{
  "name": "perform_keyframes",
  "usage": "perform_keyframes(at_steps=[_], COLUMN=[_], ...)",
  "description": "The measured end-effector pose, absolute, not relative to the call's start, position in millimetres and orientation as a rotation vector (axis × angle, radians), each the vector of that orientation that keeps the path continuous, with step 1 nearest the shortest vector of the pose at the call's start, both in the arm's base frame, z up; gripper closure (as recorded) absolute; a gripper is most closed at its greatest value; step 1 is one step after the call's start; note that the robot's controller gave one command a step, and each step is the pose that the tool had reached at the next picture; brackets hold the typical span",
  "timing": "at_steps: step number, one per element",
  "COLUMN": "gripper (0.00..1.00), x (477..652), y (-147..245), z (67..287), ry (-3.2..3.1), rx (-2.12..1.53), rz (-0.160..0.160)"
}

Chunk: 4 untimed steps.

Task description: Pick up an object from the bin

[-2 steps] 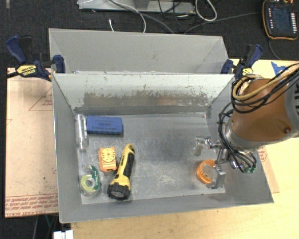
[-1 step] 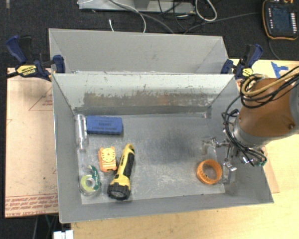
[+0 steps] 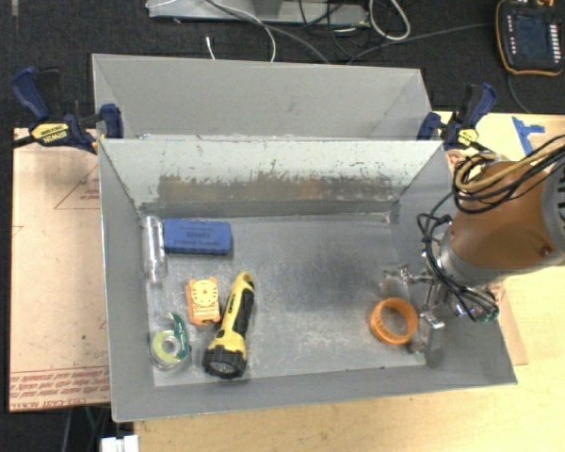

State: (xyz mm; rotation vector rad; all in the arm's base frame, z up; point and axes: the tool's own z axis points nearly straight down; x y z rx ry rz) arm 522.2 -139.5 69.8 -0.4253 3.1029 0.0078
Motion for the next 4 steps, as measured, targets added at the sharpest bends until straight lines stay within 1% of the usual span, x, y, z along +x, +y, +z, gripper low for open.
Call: perform_keyframes(at_steps=[1,2,3,4], gripper=[1.00,1.00,1.00,1.00], x=[508.9,508.9,505.4,506.6], y=[-134.6,-134.6,-132.8,-132.8], z=[70.8,71.0,97.4,137.3], ry=[3.111,3.111,3.123,3.120], rx=[-0.382,-0.382,-0.382,-0.381], rz=[0.006,0.006,0.015,0.014])
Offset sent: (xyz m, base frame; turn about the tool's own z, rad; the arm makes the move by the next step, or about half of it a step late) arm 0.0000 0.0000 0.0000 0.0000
